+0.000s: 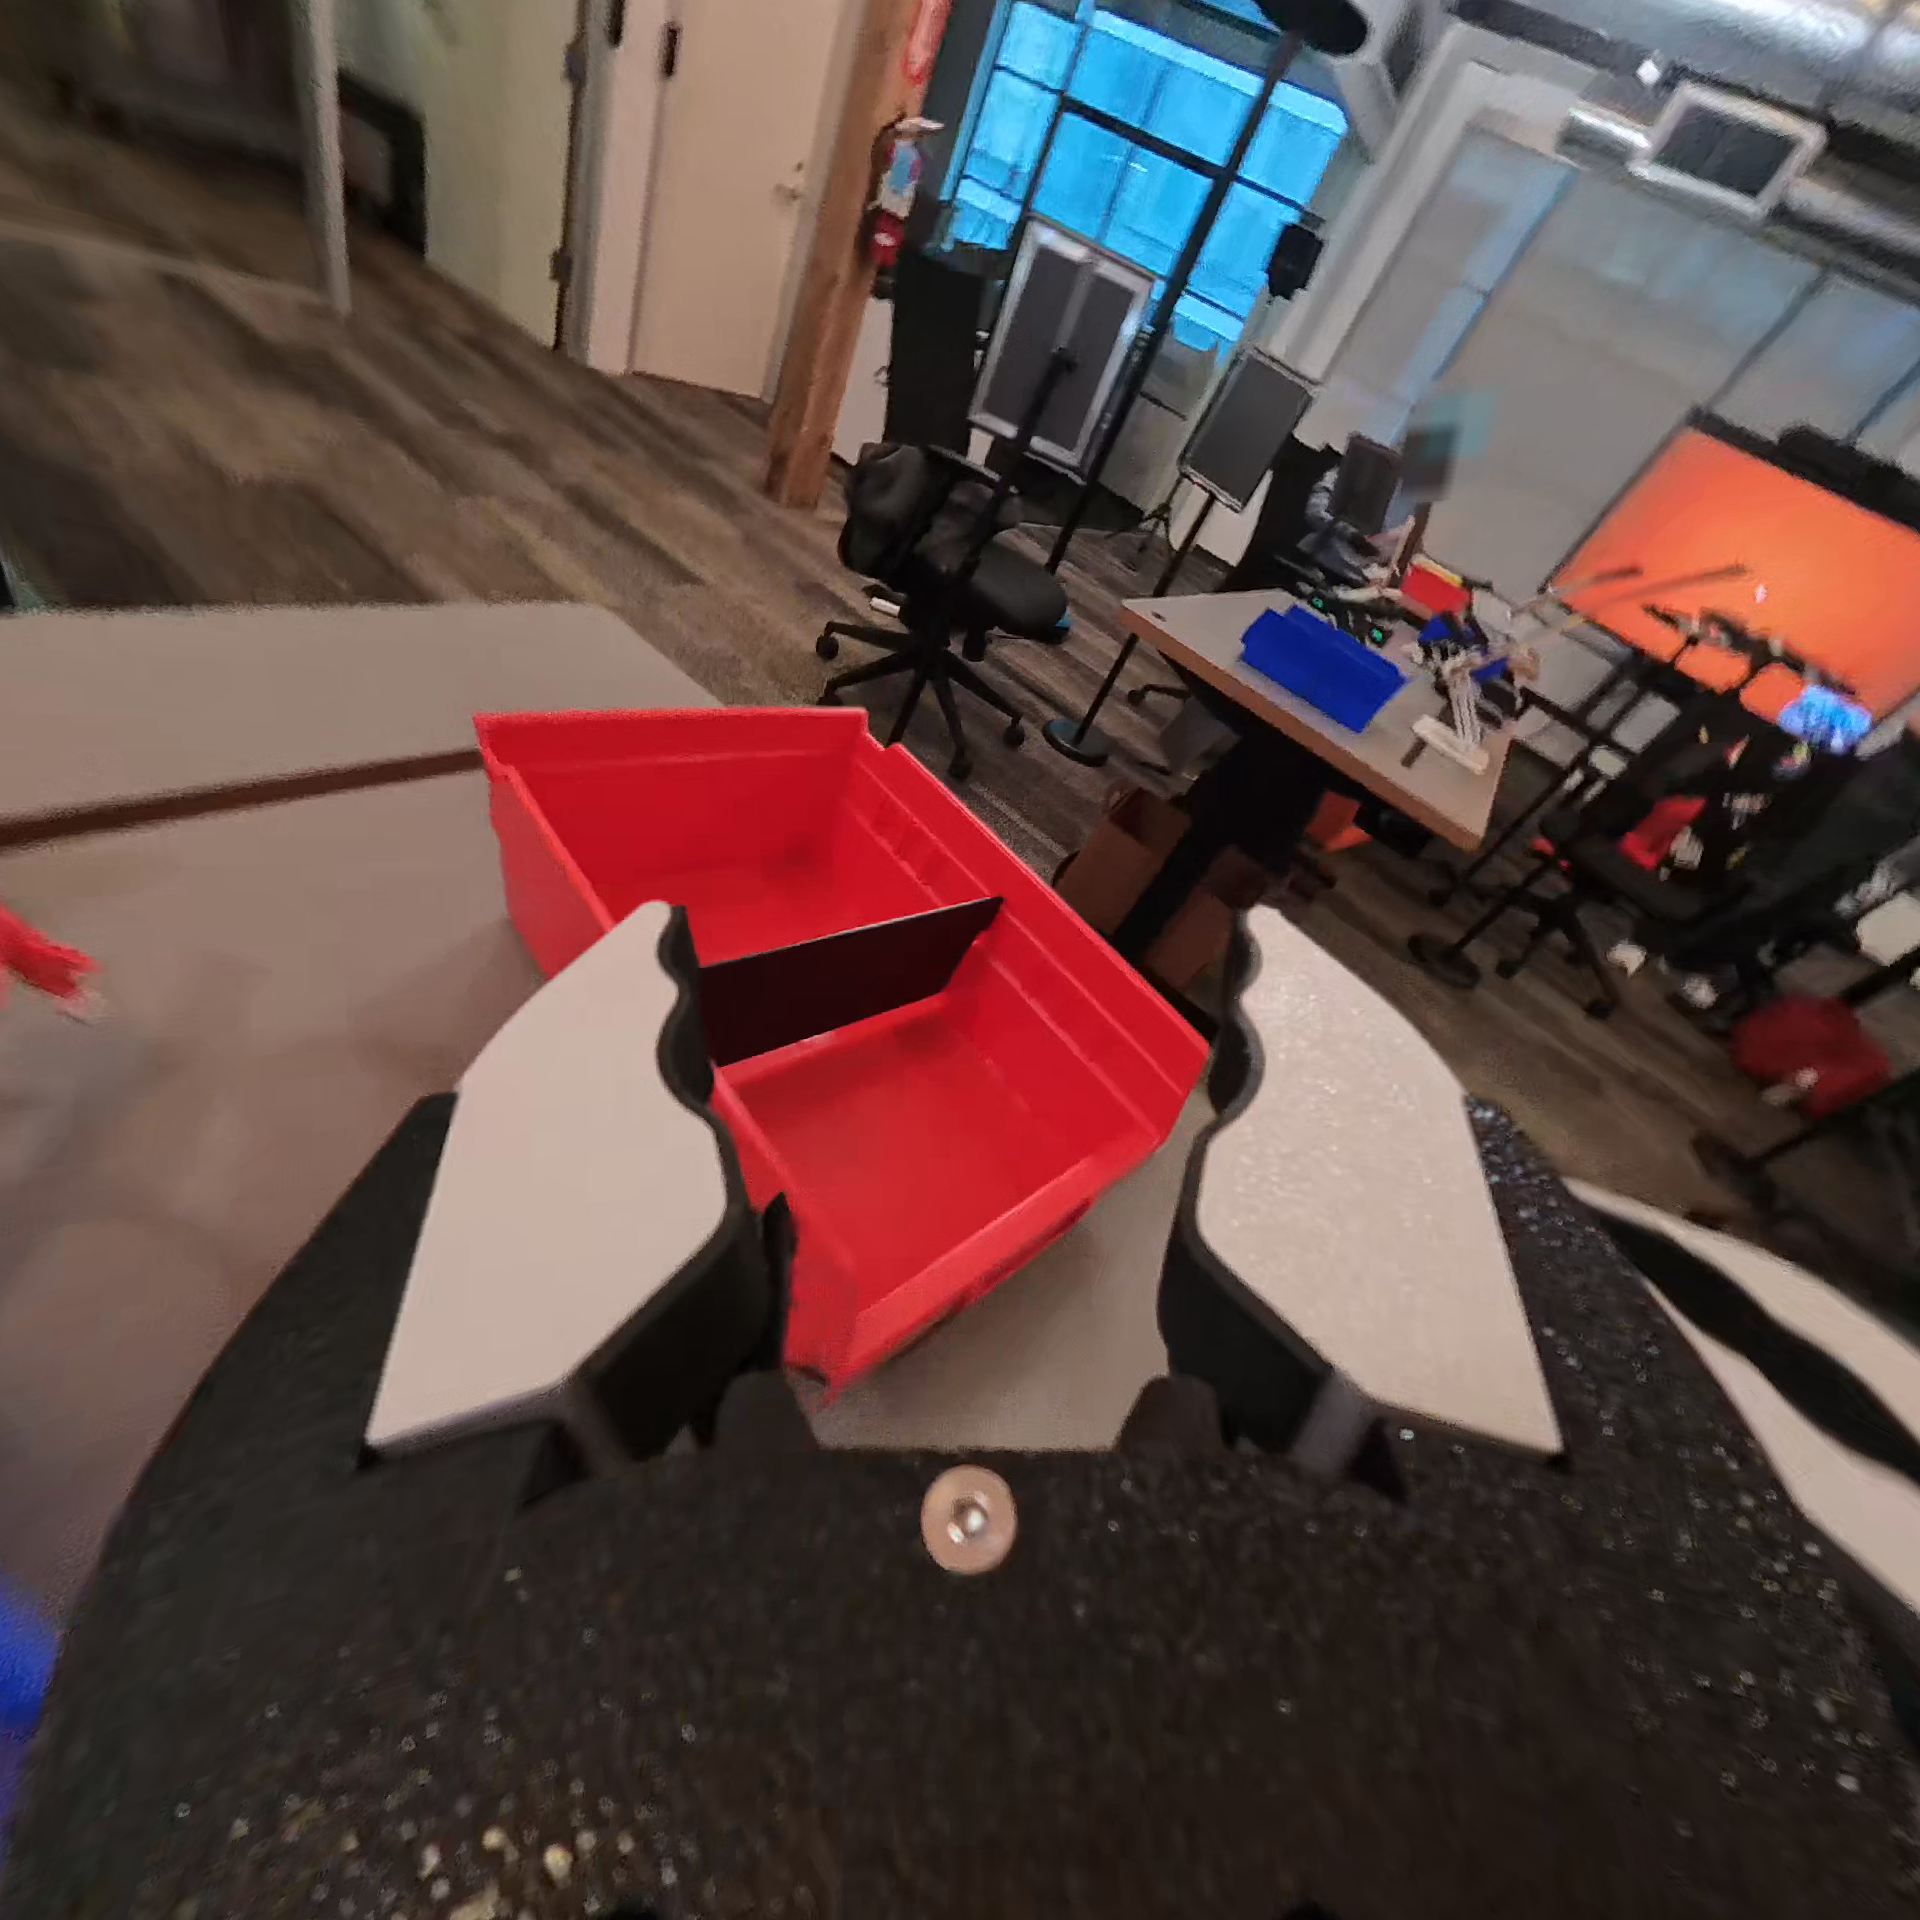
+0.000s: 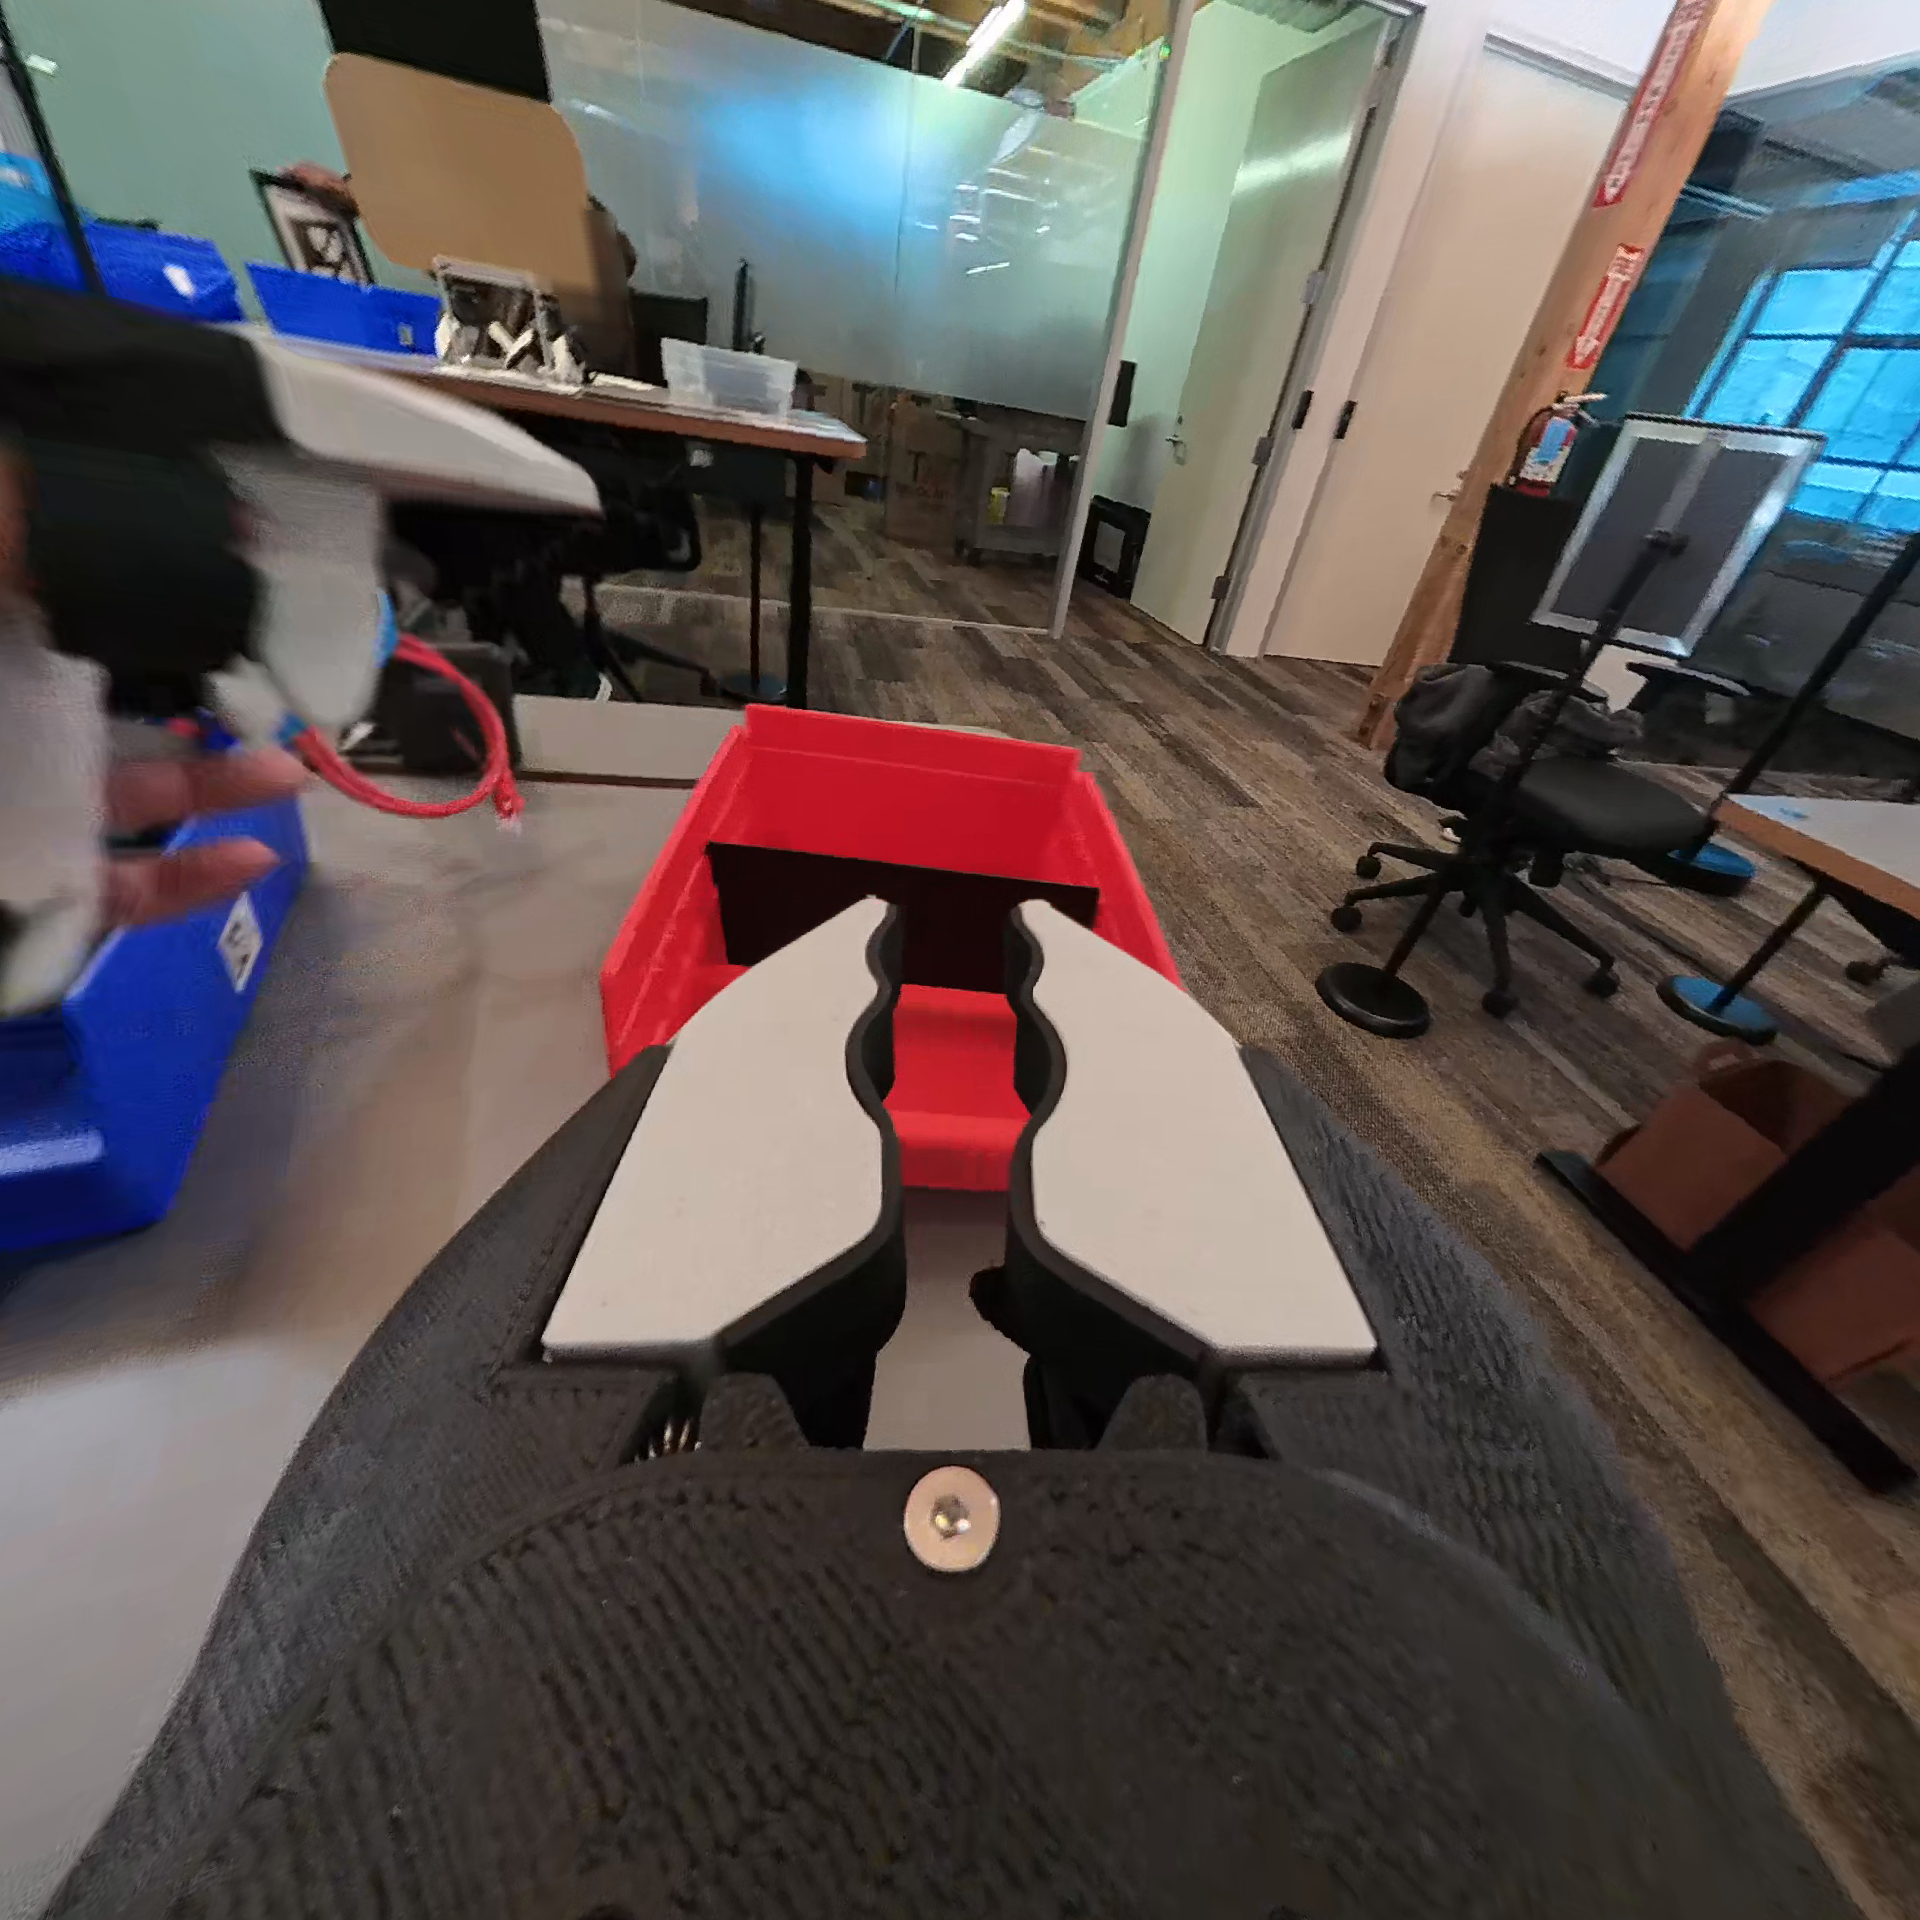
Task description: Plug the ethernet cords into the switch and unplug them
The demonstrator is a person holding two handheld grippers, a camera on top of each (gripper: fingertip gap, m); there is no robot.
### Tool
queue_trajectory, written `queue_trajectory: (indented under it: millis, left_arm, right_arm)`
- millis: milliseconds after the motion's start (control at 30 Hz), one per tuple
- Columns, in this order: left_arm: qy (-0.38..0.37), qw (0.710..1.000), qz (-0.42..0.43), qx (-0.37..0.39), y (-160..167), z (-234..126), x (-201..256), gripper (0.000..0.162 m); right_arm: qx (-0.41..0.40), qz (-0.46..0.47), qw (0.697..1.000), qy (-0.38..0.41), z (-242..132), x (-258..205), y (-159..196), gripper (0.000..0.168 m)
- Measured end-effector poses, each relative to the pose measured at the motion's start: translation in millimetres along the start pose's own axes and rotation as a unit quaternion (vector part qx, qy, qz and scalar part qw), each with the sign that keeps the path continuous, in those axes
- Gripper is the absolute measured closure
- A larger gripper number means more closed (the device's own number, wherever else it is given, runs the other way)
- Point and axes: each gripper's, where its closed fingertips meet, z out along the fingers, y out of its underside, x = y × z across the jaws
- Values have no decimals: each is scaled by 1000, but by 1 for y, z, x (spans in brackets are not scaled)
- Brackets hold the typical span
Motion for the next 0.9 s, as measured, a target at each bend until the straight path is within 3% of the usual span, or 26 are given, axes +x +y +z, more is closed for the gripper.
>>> queue_trajectory:
  millis: [200, 333, 467, 633, 900]
  left_arm:
    - [-43, 996, 75, 27, -35, -122, -75, 73]
    - [-135, 986, 93, -39, -10, -204, -158, 60]
    - [-194, 980, 26, -42, 25, -263, -222, 56]
    - [-154, 983, -57, -78, 71, -267, -243, 52]
    - [-145, 978, 24, -147, 96, -243, -246, 50]
  right_arm:
    - [9, -35, 994, -100, 11, -76, -1, 149]
    - [25, 2, 977, -212, 16, -140, -2, 138]
    - [-5, -4, 959, -285, 30, -198, 9, 128]
    - [-44, -8, 957, -286, 61, -233, 29, 123]
    - [-142, -49, 947, -284, 81, -267, 73, 126]
